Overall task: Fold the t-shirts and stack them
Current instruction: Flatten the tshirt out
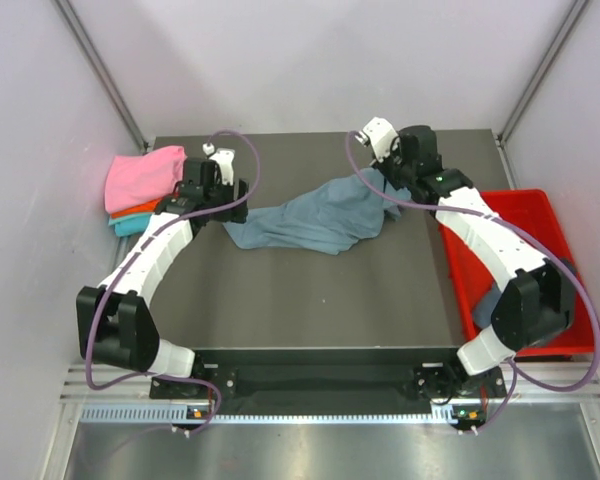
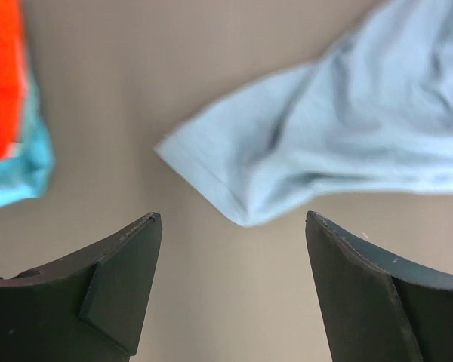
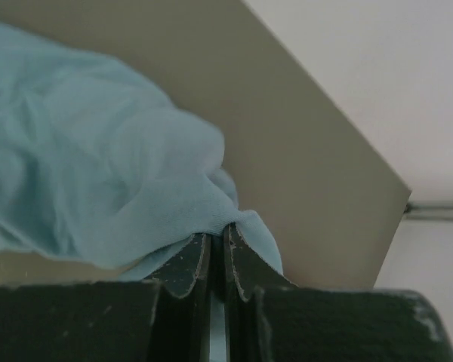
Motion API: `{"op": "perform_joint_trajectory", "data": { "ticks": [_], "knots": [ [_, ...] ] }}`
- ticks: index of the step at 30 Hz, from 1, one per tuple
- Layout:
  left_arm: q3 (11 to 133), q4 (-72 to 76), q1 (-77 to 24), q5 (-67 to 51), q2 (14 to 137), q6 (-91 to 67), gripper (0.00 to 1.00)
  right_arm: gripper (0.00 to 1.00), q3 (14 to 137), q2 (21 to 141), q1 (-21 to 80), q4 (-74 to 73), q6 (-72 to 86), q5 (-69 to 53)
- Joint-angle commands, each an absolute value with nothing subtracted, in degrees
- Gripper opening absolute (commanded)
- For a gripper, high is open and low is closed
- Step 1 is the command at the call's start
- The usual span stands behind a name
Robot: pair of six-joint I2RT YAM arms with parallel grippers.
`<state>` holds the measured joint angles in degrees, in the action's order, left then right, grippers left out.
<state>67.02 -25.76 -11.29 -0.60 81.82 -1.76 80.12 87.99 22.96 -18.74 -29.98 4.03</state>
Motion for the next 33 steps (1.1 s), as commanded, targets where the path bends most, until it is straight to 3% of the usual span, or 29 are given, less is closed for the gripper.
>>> {"op": "perform_joint_trajectory", "data": {
  "ticks": [1, 10, 15, 25, 33],
  "knots": [
    [65.66, -27.07, -11.95, -9.31, 79.37, -0.79, 0.81, 0.0, 82.79, 85.43, 22.68, -18.19, -28.92, 6.85],
    [63.71, -30.14, -28.55, -5.29, 83.66, 13.7, 0.83, 0.0, 88.06, 90.6, 20.67, -18.02, -29.27, 8.35],
    [74.51, -30.23, -37.42, -1.59, 94.36, 17.93, 0.84, 0.0, 97.28, 97.29, 16.62, -19.51, -24.45, 7.82],
    [100.79, -34.63, -44.91, 10.19, 120.84, 18.19, 0.8, 0.0, 107.14, 102.39, 13.71, -19.16, -23.56, 7.74],
    [99.85, -33.66, -51.76, 16.08, 121.64, 17.05, 0.75, 0.0, 110.56, 103.89, 9.93, -19.07, -21.71, 6.15]
  ]
}}
